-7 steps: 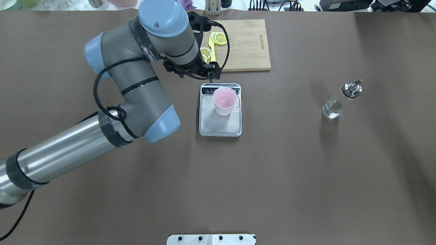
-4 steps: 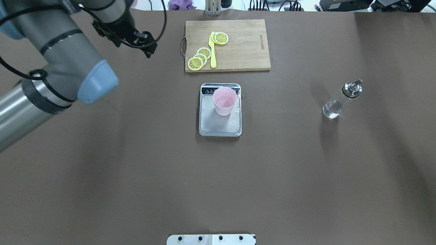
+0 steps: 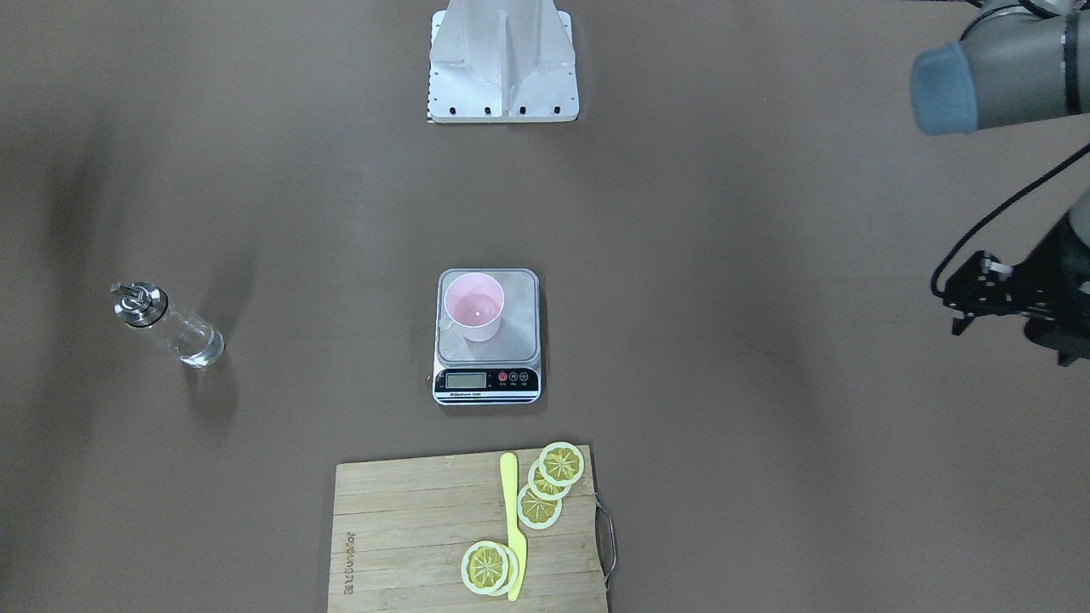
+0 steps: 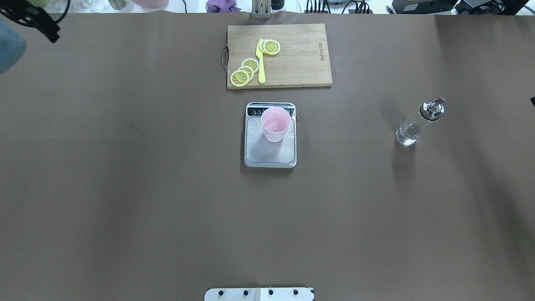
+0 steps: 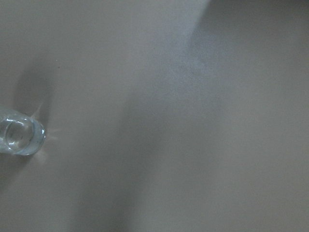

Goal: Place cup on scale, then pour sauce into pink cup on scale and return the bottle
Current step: 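Open the left gripper and withdraw the left arm from the cup, then reach the right gripper to the glass sauce bottle and grasp it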

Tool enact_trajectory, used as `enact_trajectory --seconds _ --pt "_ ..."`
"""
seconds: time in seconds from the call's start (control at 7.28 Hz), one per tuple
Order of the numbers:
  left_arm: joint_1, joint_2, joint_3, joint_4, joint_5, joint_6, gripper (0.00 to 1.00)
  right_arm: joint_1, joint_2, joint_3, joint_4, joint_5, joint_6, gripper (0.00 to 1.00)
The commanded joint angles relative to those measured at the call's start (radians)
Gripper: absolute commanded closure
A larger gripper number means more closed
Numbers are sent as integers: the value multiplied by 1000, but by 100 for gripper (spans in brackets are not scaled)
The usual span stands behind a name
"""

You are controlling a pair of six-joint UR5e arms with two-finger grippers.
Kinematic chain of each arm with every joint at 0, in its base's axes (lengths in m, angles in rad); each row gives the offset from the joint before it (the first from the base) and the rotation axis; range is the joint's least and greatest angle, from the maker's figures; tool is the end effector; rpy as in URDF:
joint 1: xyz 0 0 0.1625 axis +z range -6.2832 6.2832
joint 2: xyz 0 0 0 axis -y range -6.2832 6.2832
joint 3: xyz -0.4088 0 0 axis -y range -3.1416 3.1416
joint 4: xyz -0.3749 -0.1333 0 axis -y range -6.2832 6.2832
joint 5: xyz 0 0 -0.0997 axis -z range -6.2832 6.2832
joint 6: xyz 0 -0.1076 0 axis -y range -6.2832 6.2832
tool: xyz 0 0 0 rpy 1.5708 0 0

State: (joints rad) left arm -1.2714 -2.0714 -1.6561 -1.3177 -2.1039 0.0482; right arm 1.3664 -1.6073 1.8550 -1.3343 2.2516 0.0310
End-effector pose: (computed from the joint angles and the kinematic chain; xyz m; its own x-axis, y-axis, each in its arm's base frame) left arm 0.1116 -0.6281 0.3688 0.7596 0.4557 -0.4640 -0.3157 0.8822 0.3495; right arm -0.0323 -0.4791 0.5067 0.7067 -0.4175 0.5712 0.1578 0.8800 0.4480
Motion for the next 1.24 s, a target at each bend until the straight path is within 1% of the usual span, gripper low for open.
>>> enact_trajectory --seconds 0.0,0.14,0.27,0.41,0.55,0.69,0.82,0.96,1.1 --pt "-141 109 138 -71 -28 196 2 -3 -44 -2 123 26 1 0" --pt "-187 175 191 -156 -130 211 2 -3 -71 -2 180 61 3 0" --pt "-198 233 205 -232 -160 214 2 -3 -83 -2 232 83 3 0" --pt "-200 264 196 -286 -168 213 2 -7 -112 -3 304 91 0 0" --pt "-197 263 193 -287 -168 207 2 -30 -134 -26 428 92 0 1" --pt "-197 260 193 -284 -168 205 2 -53 -132 -105 583 123 1 1" --pt "-197 264 193 -285 -168 205 2 -64 -123 -206 754 152 7 1" --pt "-198 266 191 -287 -168 206 2 -73 -106 -286 884 154 9 1" --pt "-198 269 187 -287 -169 206 2 -105 -61 -343 946 154 10 1"
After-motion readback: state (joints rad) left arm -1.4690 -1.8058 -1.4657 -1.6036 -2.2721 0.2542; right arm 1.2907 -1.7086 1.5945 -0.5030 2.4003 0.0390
